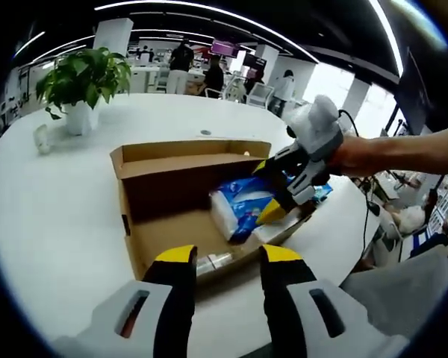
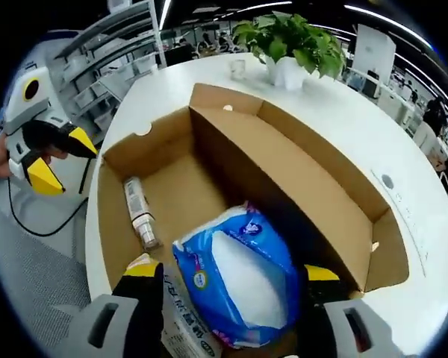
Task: Operate the shoe box by opening the lid, removing the specified soft item, and placing it in the target area until the item is outside and the box remains undamaged.
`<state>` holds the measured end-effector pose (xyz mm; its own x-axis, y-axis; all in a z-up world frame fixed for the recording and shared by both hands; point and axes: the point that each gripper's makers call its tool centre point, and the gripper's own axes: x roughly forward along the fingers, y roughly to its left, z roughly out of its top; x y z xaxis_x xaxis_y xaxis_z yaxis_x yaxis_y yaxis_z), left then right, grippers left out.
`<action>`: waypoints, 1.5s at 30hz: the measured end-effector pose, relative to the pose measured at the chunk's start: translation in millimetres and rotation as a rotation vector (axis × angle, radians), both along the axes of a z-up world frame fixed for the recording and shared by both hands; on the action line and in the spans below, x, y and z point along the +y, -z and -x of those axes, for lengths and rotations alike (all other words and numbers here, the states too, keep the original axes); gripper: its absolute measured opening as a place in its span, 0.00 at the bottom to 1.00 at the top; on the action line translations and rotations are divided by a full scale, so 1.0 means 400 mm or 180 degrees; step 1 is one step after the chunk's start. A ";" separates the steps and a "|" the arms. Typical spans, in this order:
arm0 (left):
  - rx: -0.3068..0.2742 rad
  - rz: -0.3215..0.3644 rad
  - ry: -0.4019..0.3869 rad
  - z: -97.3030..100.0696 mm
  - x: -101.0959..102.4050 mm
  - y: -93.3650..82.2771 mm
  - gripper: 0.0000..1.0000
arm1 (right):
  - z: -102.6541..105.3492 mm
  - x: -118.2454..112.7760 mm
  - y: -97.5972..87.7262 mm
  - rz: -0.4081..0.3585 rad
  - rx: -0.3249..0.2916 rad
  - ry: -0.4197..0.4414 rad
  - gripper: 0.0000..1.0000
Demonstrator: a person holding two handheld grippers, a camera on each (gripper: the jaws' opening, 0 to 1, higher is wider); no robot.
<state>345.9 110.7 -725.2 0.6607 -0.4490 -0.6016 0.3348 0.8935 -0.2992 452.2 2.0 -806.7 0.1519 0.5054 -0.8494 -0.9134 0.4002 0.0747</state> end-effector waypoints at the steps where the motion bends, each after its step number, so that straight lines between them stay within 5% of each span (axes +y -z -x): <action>1: 0.0000 0.0003 -0.0010 -0.001 0.002 0.000 0.34 | -0.003 0.001 0.004 0.0003 0.0006 -0.0002 0.73; 10: 0.0020 -0.0001 0.0012 0.016 -0.012 -0.002 0.34 | -0.005 -0.001 0.030 0.0403 -0.0184 -0.0470 0.69; 22: 0.0054 0.0029 -0.0017 0.016 -0.001 0.005 0.33 | -0.001 0.021 0.079 0.0572 -0.0015 -0.0599 0.66; 32: 0.0073 0.0038 -0.0025 0.016 0.000 0.008 0.33 | 0.011 0.019 0.127 0.0939 -0.0157 -0.0858 0.64; 42: 0.0055 0.0072 -0.0021 0.014 -0.010 -0.002 0.32 | -0.003 0.015 0.138 0.0907 -0.0124 -0.0851 0.62; 45: 0.0058 0.0082 -0.0016 0.015 -0.012 -0.003 0.32 | 0.020 0.017 0.128 0.0846 -0.0146 -0.0819 0.54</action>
<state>339.7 106.0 -724.2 0.6521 -0.4612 -0.6018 0.3246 0.8871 -0.3282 444.0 8.7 -857.7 0.0897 0.2948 -0.9514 -0.9866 0.1569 -0.0444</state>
